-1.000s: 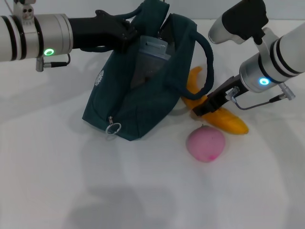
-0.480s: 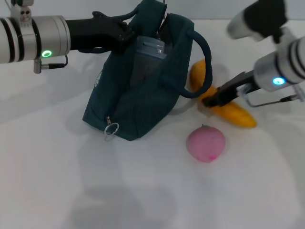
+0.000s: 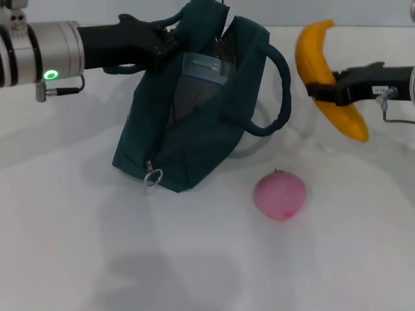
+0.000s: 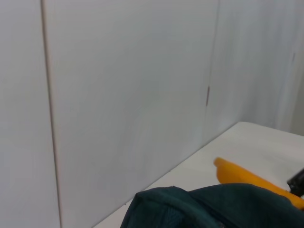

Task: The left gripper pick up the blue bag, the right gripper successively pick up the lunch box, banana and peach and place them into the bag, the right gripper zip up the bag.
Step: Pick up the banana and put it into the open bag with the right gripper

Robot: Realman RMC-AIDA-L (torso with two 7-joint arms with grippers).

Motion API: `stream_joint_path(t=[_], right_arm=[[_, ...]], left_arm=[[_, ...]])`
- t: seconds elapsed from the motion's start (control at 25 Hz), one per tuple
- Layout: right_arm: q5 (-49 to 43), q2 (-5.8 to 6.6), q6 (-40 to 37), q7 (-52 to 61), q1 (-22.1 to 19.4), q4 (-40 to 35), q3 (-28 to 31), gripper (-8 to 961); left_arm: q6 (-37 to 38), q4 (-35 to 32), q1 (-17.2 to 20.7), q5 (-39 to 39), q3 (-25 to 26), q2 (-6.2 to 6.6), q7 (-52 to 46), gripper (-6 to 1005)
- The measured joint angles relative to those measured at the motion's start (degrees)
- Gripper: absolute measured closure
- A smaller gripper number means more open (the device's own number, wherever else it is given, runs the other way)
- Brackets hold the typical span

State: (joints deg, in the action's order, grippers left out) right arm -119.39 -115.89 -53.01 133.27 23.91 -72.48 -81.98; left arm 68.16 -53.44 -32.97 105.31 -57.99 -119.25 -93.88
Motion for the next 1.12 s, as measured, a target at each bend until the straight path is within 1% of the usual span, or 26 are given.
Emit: stream_joint_path(t=[0.12, 0.24, 0.4, 0.56, 0.64, 0.72, 0.8, 0.84, 0.88, 0.92, 1.0, 1.12], right_arm=[[5.8, 0.05, 0.6, -5.2, -1.0, -0.2, 0.0, 526], [11.5, 0.08, 0.7, -10.4, -1.9, -0.3, 0.3, 525], [21.8, 0.03, 1.3, -19.8, -2.4, 0.9, 0.2, 525], [35.5, -0.02, 0.9, -30.7, -3.6, 2.2, 0.1, 524], [44.7, -0.03, -1.6, -38.2, -3.7, 4.7, 0.0, 524], [52.9, -0.03, -5.8, -44.3, -3.1, 8.6, 0.0, 523], [61.8, 0.01, -13.0, -49.9, -0.9, 15.4, 0.0, 523], [67.5, 0.11, -19.8, -52.7, 2.6, 23.7, 0.1, 523], [67.5, 0.11, -19.8, -52.7, 2.6, 23.7, 0.1, 523], [69.2, 0.11, -22.4, -53.1, 4.5, 27.7, 0.2, 522], [71.0, 0.07, -25.3, -53.2, 7.7, 34.0, 0.4, 522], [72.8, -0.24, -26.0, -54.1, 11.1, 41.3, 0.2, 522]], left_arm=[[1.2, -1.8, 0.6, -0.4, 0.0, -0.20, -0.1, 963], [2.7, -2.5, 1.3, -2.6, 0.0, -0.13, -0.1, 963], [3.1, -3.4, 2.5, -3.7, 0.0, -0.06, 0.2, 963], [2.9, -3.2, 2.6, -3.4, 0.0, 0.01, 0.2, 963], [2.9, -3.2, 2.7, -3.3, 0.0, 0.00, 0.3, 963], [2.9, -2.9, 2.7, -3.3, 0.0, -0.11, 0.6, 963], [2.9, -2.7, 2.6, -3.4, 0.0, -0.15, 0.6, 963], [2.9, -2.6, 2.5, -3.4, 0.0, -0.16, 0.6, 963], [2.9, -2.6, 2.5, -3.4, -0.1, -0.17, 0.6, 963], [2.8, -2.6, 2.4, -3.4, -0.1, -0.17, 0.6, 963], [2.8, -2.5, 2.4, -3.4, -0.2, -0.17, 0.9, 963], [2.8, -2.1, 2.1, -3.6, -0.2, -0.24, 2.6, 963]])
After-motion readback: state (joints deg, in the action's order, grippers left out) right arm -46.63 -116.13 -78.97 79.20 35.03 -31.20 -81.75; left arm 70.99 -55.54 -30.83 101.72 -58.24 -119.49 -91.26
